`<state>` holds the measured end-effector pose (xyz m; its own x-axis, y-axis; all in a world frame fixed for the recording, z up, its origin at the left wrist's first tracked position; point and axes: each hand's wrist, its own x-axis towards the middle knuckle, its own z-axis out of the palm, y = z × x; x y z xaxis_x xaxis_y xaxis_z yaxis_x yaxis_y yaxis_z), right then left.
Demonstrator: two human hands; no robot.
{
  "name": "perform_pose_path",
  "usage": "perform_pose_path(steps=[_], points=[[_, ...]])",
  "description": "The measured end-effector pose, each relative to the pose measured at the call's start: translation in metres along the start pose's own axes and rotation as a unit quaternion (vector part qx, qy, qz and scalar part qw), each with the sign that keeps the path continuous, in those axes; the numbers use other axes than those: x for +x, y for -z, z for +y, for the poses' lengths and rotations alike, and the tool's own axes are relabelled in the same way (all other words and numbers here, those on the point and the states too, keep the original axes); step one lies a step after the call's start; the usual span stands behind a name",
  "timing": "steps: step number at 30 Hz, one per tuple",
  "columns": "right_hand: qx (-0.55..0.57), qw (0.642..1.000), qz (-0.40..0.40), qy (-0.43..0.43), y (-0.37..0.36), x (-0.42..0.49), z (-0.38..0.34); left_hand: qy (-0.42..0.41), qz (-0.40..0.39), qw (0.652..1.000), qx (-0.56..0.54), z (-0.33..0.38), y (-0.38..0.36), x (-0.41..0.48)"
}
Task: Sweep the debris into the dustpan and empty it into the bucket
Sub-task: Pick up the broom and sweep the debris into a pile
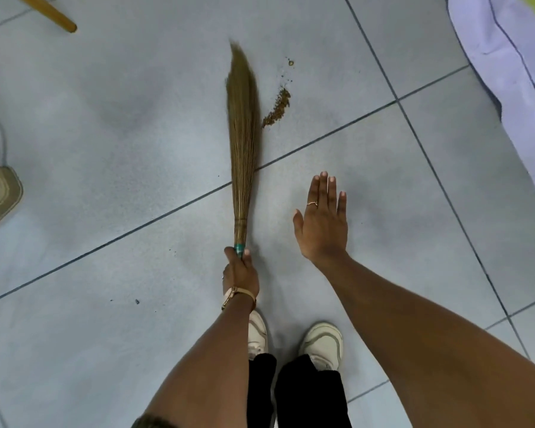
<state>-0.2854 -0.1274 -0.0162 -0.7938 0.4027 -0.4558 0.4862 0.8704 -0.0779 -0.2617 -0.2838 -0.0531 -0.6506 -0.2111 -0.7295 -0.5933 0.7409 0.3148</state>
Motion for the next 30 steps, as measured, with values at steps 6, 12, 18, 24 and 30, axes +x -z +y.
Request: perform_pose_path(steps=[6, 12, 18, 24, 30], points=[[0.029, 0.999, -0.004, -0.03, 0.017, -0.007, 0.007, -0.087, 0.079, 0.992, -0.046, 0.043, 0.036, 0.013], [0.038, 0.999, 0.01, -0.002, 0.021, 0.02, -0.002, -0.172, 0.039, 0.979, 0.101, 0.107, 0.066, 0.087], [0.039, 0.999, 0.013, 0.027, -0.001, 0.043, -0.002, -0.207, 0.044, 0.938, 0.274, 0.147, 0.084, 0.152], [0.058, 0.998, 0.004, 0.039, -0.016, 0.03, 0.006, -0.207, 0.05, 0.923, 0.32, 0.15, 0.099, 0.167], [0.043, 0.998, -0.039, 0.021, -0.009, -0.013, 0.015, -0.163, 0.046, 0.922, 0.347, 0.117, 0.127, 0.122]])
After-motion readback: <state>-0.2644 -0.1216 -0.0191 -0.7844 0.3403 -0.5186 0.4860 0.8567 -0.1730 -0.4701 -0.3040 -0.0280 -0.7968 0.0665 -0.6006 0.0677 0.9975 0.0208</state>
